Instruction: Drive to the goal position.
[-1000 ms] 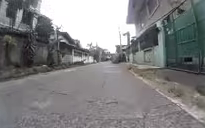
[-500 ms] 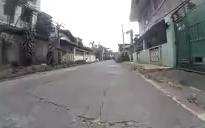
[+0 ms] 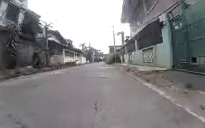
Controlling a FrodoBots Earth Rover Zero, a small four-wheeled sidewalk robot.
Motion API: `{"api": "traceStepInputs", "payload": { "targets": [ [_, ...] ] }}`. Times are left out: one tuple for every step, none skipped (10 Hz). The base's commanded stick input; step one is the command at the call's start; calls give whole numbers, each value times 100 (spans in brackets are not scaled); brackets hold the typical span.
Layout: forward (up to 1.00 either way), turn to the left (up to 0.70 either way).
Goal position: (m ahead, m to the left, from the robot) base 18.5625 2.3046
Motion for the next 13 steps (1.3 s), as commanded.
{"api": "traceStepInputs", "payload": {
  "targets": [
    [100,1],
    [100,1],
    [100,1],
    [100,1],
    [100,1],
    [100,1],
    [100,1],
    [100,1],
    [100,1],
    [100,1],
    [100,1],
    [100,1],
    [100,1]
  ]
}}
